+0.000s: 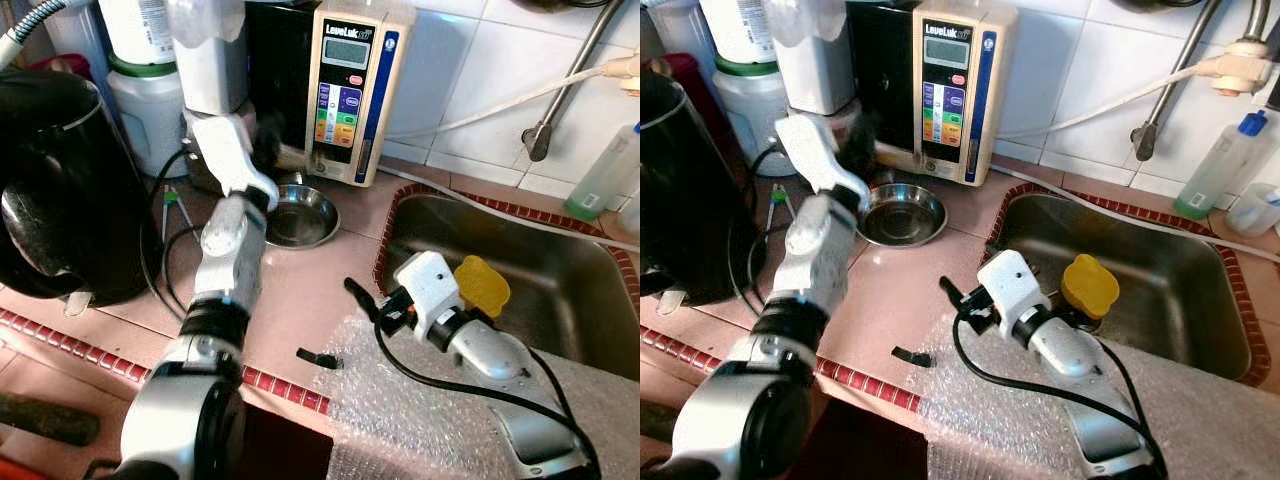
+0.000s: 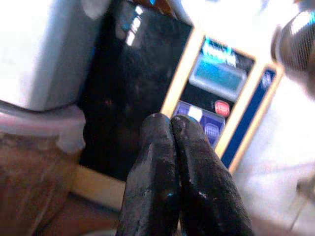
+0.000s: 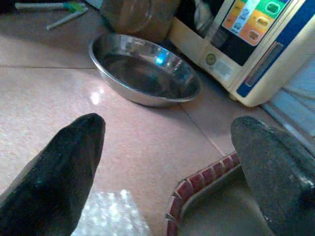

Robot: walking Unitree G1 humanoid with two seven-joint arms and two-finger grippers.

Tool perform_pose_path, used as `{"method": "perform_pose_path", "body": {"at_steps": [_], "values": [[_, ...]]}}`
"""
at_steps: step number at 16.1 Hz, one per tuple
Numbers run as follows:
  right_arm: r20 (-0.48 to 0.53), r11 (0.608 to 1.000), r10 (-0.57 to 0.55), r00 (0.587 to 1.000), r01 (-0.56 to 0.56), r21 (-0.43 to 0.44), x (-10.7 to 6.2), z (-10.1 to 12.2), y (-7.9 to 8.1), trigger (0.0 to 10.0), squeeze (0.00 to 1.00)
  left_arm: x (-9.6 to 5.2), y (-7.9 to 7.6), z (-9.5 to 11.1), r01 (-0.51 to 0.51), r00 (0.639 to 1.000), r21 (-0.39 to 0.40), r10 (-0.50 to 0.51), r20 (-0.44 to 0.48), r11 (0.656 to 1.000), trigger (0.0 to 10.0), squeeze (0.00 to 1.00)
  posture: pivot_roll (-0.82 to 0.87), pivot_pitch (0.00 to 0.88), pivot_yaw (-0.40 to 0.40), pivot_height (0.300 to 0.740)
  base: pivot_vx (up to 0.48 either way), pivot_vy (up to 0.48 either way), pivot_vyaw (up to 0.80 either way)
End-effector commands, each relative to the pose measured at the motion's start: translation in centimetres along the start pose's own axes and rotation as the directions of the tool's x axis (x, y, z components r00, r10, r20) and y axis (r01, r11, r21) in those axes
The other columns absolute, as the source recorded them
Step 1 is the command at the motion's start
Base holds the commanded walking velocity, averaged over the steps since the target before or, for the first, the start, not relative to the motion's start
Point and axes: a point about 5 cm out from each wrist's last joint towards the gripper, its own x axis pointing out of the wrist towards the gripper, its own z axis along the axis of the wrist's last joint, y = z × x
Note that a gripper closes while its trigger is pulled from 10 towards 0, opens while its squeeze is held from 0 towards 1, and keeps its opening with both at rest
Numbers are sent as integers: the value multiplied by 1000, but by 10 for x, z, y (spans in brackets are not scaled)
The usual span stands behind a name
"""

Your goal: Kitchen organization

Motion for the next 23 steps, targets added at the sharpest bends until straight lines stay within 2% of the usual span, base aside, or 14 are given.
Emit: {"method": "perform_pose_path", "body": {"at_steps": [1, 2, 5, 7, 8, 9, 13, 14, 18, 20, 23], "values": [[5, 999, -22, 1000, 23, -38, -1, 2, -6, 10000, 0, 2, -14, 7, 97, 995, 78, -98, 5, 992, 0, 0, 38, 0, -54, 740, 0, 0, 0], [6, 999, -13, 1000, 13, -49, -1, 3, -6, 10000, 0, 1, -18, 7, 123, 992, 99, -124, -1, 987, 0, 0, 37, 0, -54, 740, 0, 0, 0], [6, 984, 28, 1000, -26, -176, 0, 10, -4, 10000, 0, -1, -32, 1, 217, 976, 172, -208, -66, 961, 0, 0, 32, 0, -60, 740, 0, 0, 0], [-27, 955, 57, 998, -62, -289, 0, 9, -5, 10000, 0, -4, -40, -3, 284, 958, 211, -265, -113, 935, 0, 0, 32, 0, -62, 740, 0, 0, 0], [-32, 947, 66, 997, -72, -313, 0, 10, -4, 10000, 0, -5, -42, -4, 301, 952, 226, -279, -123, 927, 0, 0, 32, 0, -62, 740, 0, 0, 0], [-34, 930, 48, 998, -57, -363, 0, 12, -8, 10000, 0, -5, -43, -4, 303, 952, 219, -284, -115, 928, 0, 0, 29, 0, -66, 740, 0, 0, 0], [-20, 912, -60, 998, 47, -408, -1, 11, -27, 10000, 0, -8, -48, -3, 345, 938, 266, -323, -123, 900, 0, 0, 29, 0, -68, 740, 0, 0, 0], [3, 889, -124, 992, 112, -443, -1, 14, -39, 10000, 0, -12, -55, -4, 415, 910, 302, -394, -129, 858, 0, 0, 29, 0, -68, 740, 0, 0, 0], [38, 849, -211, 977, 202, -488, -2, 16, -54, 10000, 0, -15, -63, -5, 473, 881, 280, -451, -143, 836, 0, 0, 26, 0, -63, 740, 0, 0, 0], [45, 850, -233, 972, 225, -477, -2, 15, -59, 10000, 0, -17, -69, -2, 507, 862, 265, -492, -126, 820, 0, 0, 24, 0, -61, 740, 0, 0, 0], [38, 881, -229, 973, 224, -416, 2, 9, -59, 10000, 0, -24, -85, 5, 600, 796, 220, -600, -77, 769, 0, 0, 26, 0, -60, 740, 0, 0, 0]]}}
